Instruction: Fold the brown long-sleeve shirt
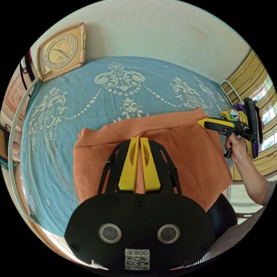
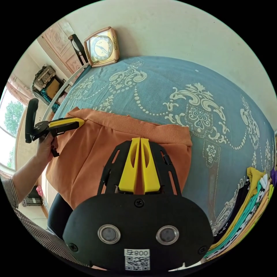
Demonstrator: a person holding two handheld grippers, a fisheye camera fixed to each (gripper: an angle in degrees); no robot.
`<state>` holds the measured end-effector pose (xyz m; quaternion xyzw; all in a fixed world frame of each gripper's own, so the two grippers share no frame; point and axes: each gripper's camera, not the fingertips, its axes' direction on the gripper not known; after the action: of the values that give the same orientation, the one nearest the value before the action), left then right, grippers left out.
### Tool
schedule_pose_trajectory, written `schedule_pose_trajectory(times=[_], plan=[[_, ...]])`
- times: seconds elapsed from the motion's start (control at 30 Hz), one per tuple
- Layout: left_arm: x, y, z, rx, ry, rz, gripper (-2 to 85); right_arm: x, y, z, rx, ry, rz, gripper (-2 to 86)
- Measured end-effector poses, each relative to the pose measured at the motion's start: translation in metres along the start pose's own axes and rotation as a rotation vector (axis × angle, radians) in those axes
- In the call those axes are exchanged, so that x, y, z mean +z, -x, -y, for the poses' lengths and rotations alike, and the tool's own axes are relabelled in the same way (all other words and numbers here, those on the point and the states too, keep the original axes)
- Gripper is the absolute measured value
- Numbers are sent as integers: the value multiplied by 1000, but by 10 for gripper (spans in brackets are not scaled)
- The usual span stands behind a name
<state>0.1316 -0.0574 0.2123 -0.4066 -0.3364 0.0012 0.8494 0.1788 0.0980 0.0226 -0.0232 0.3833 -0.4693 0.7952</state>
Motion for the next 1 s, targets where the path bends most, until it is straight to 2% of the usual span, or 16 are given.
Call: schedule_pose_trajectory(times=[0.2, 0.33, 0.47, 0.57, 0.67, 0.73, 1.0], plan=[[2, 2, -4, -2, 25, -6, 10, 21, -1, 1, -40, 58, -65, 2], [-33, 11, -20, -25, -82, -17, 9, 11, -15, -11, -28, 32, 6, 1], [-58, 33, -43, -80, -134, 18, 6, -18, -37, -29, -2, -80, 92, 0], [-51, 53, -52, -140, -64, 53, 5, -30, -57, -40, 36, -130, 93, 1], [-41, 65, -57, -170, -17, 45, 4, -14, -76, -39, 89, -74, 44, 1], [-39, 67, -57, -177, -8, 54, 3, 3, -84, -37, 99, -16, 34, 1], [-41, 71, -62, -220, 0, 36, 2, 22, -94, -28, 140, 10, 10, 1]])
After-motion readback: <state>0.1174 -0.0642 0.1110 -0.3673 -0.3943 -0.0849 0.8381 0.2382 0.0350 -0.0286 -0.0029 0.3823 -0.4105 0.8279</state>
